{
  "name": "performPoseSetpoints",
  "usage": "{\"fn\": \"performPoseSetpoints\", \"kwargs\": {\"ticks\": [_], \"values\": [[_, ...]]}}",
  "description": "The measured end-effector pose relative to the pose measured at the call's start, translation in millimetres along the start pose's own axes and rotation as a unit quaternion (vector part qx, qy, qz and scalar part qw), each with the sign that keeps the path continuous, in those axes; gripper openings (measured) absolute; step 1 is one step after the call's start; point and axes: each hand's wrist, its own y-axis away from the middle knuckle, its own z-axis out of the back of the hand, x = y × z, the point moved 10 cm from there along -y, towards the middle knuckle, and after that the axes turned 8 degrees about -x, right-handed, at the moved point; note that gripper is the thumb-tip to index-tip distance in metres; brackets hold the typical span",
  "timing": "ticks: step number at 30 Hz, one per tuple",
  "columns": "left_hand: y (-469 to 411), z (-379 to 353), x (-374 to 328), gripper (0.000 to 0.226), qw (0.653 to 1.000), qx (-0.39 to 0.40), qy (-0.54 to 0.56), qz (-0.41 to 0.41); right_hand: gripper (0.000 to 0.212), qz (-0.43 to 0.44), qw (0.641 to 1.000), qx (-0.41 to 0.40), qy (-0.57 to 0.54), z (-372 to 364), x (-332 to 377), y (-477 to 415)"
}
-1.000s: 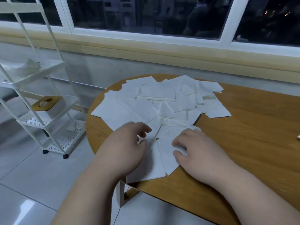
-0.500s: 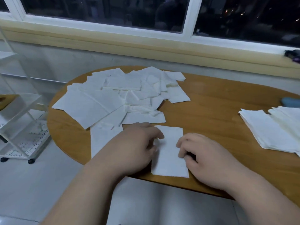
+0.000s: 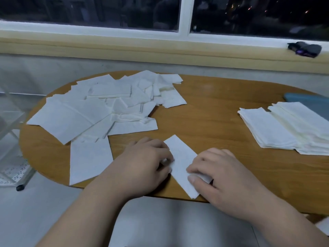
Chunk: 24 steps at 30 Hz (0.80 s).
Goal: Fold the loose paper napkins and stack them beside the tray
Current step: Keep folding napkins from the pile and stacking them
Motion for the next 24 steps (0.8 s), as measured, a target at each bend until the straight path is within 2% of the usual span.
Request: {"fn": "performPoseSetpoints", "kwargs": {"ticks": [5,10,14,17,20,24], "values": [[2.8,4.7,-8.3,0.026,1.000,-0.026,0.015,-0.009,0.044,-0.041,0.998,-0.026,0.048,10.7,-25.0,-0.7],[2.8,4.3,-19.5,0.023,0.998,-0.025,0.056,-0.030,0.036,-0.079,0.994,-0.019,0.078,11.9,-41.4,-3.1],[3.2,3.9,-18.2,0.021,0.995,-0.018,0.094,-0.024,0.031,-0.077,0.994,-0.026,0.074,10.9,-41.4,-3.5],[5.8,6.5,-12.0,0.022,0.995,-0.009,0.102,-0.017,0.030,-0.061,0.993,-0.059,0.077,14.6,-35.9,-2.9],[14.6,16.7,6.8,0.017,0.995,-0.002,0.096,0.014,0.030,-0.035,0.995,-0.070,0.056,11.8,-15.4,-4.7],[34.5,45.5,55.4,0.017,0.990,-0.026,0.087,0.104,0.025,0.022,0.999,-0.041,0.014,-10.1,43.8,-22.0]]}}
